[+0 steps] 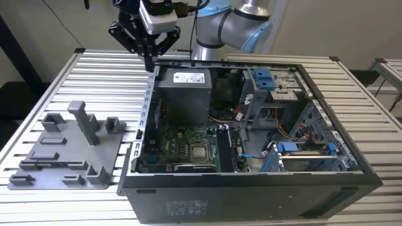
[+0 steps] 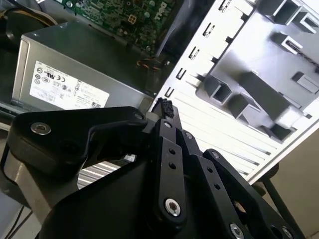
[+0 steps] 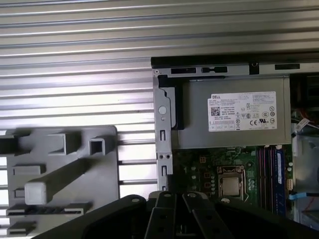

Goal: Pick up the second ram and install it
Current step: 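Reach for the second ram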

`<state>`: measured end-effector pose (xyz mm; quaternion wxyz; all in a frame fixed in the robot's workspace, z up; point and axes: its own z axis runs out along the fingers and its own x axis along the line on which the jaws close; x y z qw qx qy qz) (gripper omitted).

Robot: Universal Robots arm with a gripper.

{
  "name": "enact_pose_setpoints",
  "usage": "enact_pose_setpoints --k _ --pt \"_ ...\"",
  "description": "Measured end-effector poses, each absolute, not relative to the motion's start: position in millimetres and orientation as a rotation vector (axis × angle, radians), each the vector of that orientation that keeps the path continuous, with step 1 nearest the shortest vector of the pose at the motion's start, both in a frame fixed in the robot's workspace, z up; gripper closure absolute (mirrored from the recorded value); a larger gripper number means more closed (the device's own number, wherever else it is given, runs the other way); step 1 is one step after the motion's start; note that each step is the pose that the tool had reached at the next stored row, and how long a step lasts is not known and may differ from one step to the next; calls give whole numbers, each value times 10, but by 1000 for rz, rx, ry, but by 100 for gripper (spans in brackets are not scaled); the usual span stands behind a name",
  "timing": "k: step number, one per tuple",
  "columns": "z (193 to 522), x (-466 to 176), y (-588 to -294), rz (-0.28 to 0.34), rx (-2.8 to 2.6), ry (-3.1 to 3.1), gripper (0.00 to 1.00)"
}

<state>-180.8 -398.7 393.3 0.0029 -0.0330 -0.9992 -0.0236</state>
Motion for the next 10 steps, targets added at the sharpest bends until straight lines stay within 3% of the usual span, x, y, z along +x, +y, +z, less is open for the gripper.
enact_pose_setpoints --k 10 --pt "3932 -1944 -3987 -73 -100 -3123 89"
